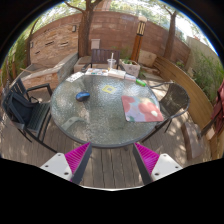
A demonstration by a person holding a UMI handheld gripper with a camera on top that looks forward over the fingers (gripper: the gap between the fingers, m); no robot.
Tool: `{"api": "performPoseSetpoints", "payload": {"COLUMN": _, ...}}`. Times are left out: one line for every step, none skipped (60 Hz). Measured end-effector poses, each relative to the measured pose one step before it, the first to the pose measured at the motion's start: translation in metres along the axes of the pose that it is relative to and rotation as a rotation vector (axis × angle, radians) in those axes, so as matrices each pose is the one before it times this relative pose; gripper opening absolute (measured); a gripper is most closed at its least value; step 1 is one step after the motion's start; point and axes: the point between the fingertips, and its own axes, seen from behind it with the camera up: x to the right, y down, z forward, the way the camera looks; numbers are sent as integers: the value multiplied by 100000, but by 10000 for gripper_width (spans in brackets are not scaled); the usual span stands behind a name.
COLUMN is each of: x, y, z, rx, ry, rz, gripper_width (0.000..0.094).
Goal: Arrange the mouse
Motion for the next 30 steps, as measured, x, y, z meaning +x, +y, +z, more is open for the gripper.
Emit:
{"api": "performPoseSetpoints", "payload": {"x": -774, "y": 115, "z": 842, "rx": 337, "ry": -914, "rz": -662, "gripper_width": 850}}
{"api": "performPoseSetpoints", "payload": {"x": -800, "y": 64, "z": 878, "rx": 418, "ry": -1015, "rz": -696, "gripper_width": 852}}
{"api": "performPoseSetpoints", "payload": {"x": -755, "y": -6, "z": 810, "rx": 586, "ry": -1063, "rz": -701, "gripper_width": 853}}
{"api": "performPoseSetpoints", "payload": {"x": -806, "y": -38, "z": 889, "rx": 719, "ry": -1038, "rz": -544, "gripper_width": 852}}
{"api": "performPoseSetpoints", "payload": {"x": -723, "y": -2049, "z": 308, "rx": -437, "ry": -617, "rz": -422, "gripper_width": 855}}
{"api": "performPoseSetpoints", "payload": {"x": -1112, "y": 770, "z": 1483, "rx": 1904, "ry": -1233, "rz": -144, "gripper_width": 856}}
{"api": "performPoseSetpoints", "payload": {"x": -677, "y": -118, "z": 827, "rx": 1403, "ry": -1251, "rz": -303, "gripper_width": 860}}
{"api": "performPoseSetpoints", "payload": {"x": -748, "y": -346, "z": 1013, "rx": 1241, "ry": -1295, "rz": -248, "gripper_width": 861}}
{"api": "performPoseSetpoints", "payload": {"x": -711, "y": -323, "z": 1041, "rx": 1012, "ry": -1249, "rz": -233, "gripper_width": 855}}
{"api": "performPoseSetpoints", "payload": {"x": -654, "y": -359, "z": 1058, "rx": 927, "ry": -1061, "rz": -106, "gripper_width": 851}}
{"api": "performPoseSetpoints", "payload": {"x": -679, "y": -409, "z": 1060, "rx": 980, "ry": -826, "rz": -12, "gripper_width": 852}}
{"api": "performPoseSetpoints", "payload": {"x": -584, "y": -424, "z": 1077, "rx": 1033, "ry": -739, "rz": 130, "gripper_width": 855}}
{"api": "performPoseSetpoints", "payload": {"x": -958, "y": -1143, "z": 1012, "rx": 592, "ry": -351, "rz": 259, "gripper_width": 853}}
{"api": "performPoseSetpoints", "payload": {"x": -551, "y": -344, "z": 1074, "rx": 989, "ry": -605, "rz": 357, "gripper_width": 852}}
{"api": "performPoseSetpoints", "payload": {"x": -478, "y": -345, "z": 1074, "rx": 748, "ry": -537, "rz": 404, "gripper_width": 851}}
{"api": "performPoseSetpoints", "payload": {"x": -463, "y": -333, "z": 1046, "rx": 470, "ry": -443, "rz": 386, "gripper_width": 851}}
{"api": "performPoseSetpoints", "payload": {"x": -477, "y": -321, "z": 990, "rx": 385, "ry": -432, "rz": 389, "gripper_width": 849}}
{"api": "performPoseSetpoints", "payload": {"x": -479, "y": -371, "z": 1040, "rx": 553, "ry": -536, "rz": 365, "gripper_width": 850}}
{"api": "performPoseSetpoints", "payload": {"x": -469, "y": -413, "z": 995, "rx": 724, "ry": -642, "rz": 374, "gripper_width": 852}}
{"api": "performPoseSetpoints", "payload": {"x": -124, "y": -694, "z": 985, "rx": 725, "ry": -704, "rz": 131, "gripper_width": 850}}
{"api": "performPoseSetpoints", "payload": {"x": -754, "y": -617, "z": 974, "rx": 380, "ry": -263, "rz": 140, "gripper_width": 853}}
{"api": "performPoseSetpoints", "payload": {"x": -485, "y": -310, "z": 957, "rx": 351, "ry": -410, "rz": -43, "gripper_width": 850}}
{"api": "performPoseSetpoints", "payload": {"x": -322, "y": -360, "z": 922, "rx": 264, "ry": -266, "rz": -156, "gripper_width": 849}}
{"api": "performPoseSetpoints", "payload": {"x": -279, "y": -295, "z": 852, "rx": 222, "ry": -108, "rz": -68, "gripper_width": 847}}
{"api": "performPoseSetpoints", "payload": {"x": -234, "y": -313, "z": 824, "rx": 224, "ry": 42, "rz": 22, "gripper_width": 850}}
{"api": "performPoseSetpoints", "payload": {"x": 249, "y": -254, "z": 937, "rx": 430, "ry": -166, "rz": 107, "gripper_width": 850}}
{"api": "performPoseSetpoints", "payload": {"x": -344, "y": -552, "z": 971, "rx": 242, "ry": -25, "rz": 212, "gripper_width": 848}}
{"api": "performPoseSetpoints", "payload": {"x": -181, "y": -328, "z": 772, "rx": 229, "ry": -49, "rz": 196, "gripper_width": 848}}
{"api": "performPoseSetpoints", "payload": {"x": -204, "y": -286, "z": 738, "rx": 67, "ry": -96, "rz": 310, "gripper_width": 848}}
{"api": "performPoseSetpoints", "payload": {"x": -194, "y": -248, "z": 738, "rx": -132, "ry": -133, "rz": 349, "gripper_width": 848}}
